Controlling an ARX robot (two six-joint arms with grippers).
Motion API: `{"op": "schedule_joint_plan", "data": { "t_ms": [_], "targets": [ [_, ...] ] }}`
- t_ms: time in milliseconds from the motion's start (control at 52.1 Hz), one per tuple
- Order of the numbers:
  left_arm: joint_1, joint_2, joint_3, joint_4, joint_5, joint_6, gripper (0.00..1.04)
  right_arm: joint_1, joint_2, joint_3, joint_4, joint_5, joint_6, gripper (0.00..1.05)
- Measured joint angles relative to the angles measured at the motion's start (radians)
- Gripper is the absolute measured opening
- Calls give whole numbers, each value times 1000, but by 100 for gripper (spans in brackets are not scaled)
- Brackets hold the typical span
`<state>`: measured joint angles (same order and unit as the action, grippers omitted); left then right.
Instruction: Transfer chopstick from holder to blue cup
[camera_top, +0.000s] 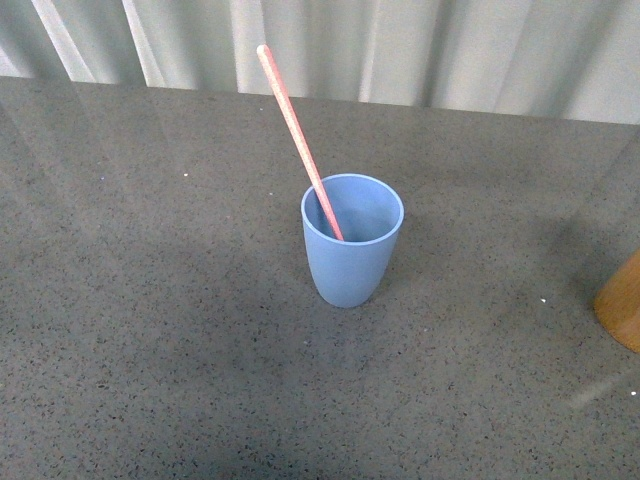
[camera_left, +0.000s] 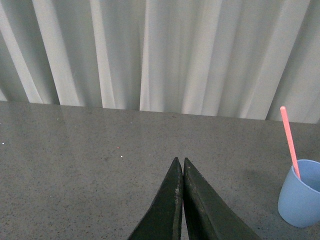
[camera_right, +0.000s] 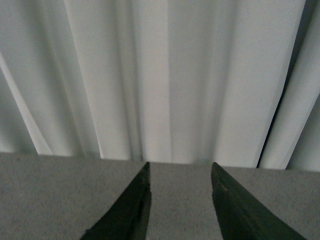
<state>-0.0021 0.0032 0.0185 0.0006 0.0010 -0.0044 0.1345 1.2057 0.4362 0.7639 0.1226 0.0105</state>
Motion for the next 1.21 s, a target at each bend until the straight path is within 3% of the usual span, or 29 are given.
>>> {"op": "schedule_joint_plan", "data": {
  "t_ms": [154,538,1209],
  "targets": [
    [0,0,0,0,-4,0,4,-32,-112,-137,21,-31,-8,0],
    [0,0,0,0,-2,0,4,-131,-318,-297,-23,-121,-11,1],
    [0,0,0,0,-1,0,4,-133,-691,-417,-254,-124,-11,1]
  ]
}}
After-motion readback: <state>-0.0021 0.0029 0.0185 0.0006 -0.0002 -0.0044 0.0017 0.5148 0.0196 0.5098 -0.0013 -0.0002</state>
